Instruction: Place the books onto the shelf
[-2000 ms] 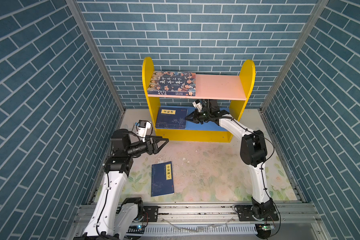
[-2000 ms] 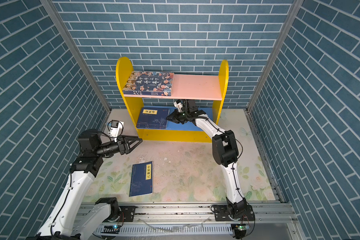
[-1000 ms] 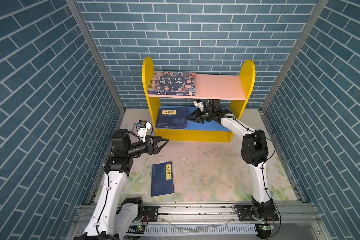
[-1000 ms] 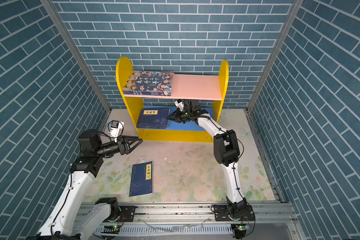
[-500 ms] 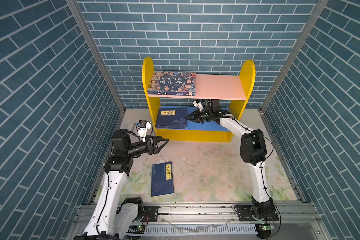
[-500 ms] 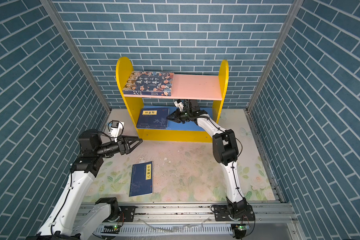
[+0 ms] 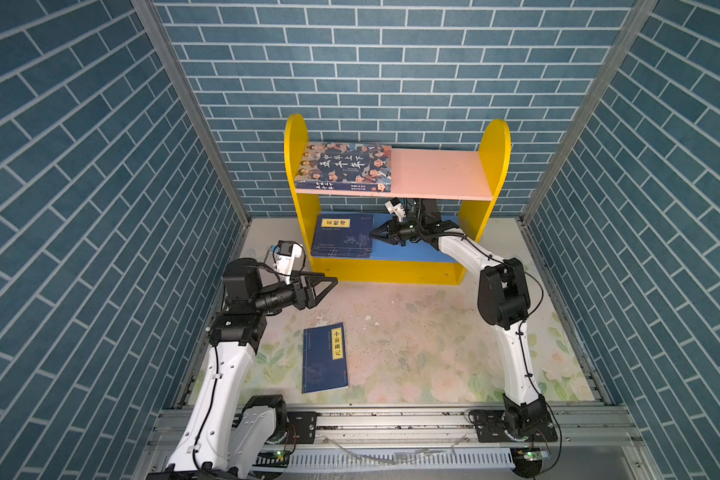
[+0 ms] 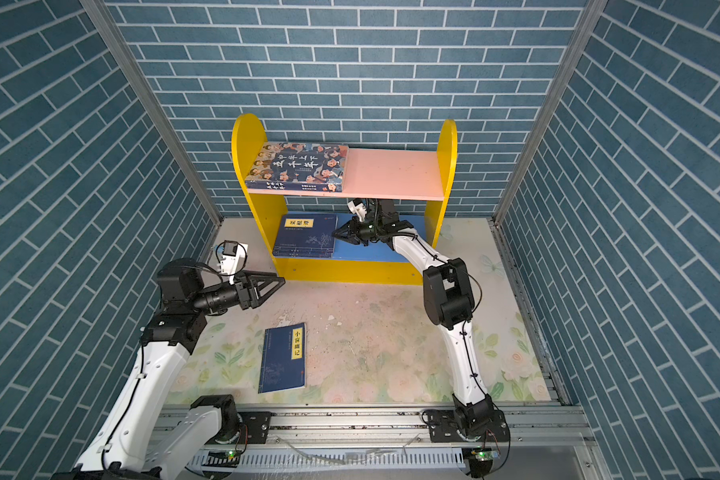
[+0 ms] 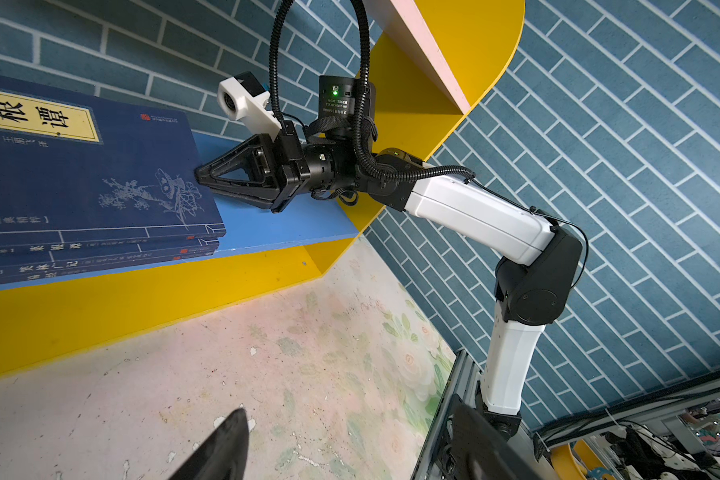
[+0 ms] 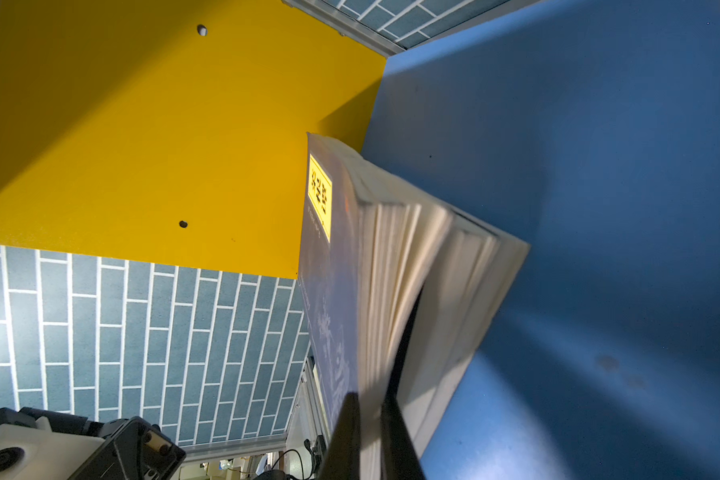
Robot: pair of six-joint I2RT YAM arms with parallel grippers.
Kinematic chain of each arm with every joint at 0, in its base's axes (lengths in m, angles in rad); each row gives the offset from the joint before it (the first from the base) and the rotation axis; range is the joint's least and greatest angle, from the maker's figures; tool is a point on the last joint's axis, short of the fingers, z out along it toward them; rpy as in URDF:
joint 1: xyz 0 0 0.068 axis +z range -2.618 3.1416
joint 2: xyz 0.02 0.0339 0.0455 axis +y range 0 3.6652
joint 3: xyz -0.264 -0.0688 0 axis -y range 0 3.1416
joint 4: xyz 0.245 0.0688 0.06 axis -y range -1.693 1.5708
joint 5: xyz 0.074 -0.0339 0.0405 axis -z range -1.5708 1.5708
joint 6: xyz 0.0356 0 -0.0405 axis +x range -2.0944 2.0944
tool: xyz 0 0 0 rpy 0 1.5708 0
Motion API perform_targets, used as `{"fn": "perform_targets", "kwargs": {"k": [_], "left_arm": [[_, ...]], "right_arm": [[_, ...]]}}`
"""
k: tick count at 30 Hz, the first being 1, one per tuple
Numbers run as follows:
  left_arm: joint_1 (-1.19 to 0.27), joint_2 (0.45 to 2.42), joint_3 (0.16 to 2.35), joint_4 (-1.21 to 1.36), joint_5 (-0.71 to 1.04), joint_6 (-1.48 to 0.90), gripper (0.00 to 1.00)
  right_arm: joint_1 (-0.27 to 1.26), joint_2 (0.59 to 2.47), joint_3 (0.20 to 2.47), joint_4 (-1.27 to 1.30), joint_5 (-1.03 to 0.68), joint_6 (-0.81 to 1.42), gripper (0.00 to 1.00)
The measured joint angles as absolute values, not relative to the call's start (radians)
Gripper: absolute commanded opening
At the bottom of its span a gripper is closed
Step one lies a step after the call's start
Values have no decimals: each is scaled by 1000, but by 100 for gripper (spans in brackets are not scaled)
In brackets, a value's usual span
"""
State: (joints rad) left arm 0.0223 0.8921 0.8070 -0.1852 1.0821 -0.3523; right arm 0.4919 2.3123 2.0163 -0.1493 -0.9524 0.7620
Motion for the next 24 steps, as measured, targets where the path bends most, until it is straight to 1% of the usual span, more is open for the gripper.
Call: {"fn": "perform_targets", "kwargs": {"k": [24], "left_arm": [[22, 892, 807, -185, 1083, -352, 78]], "right_arm": [[503, 2325, 2056, -205, -954, 750, 0]]}}
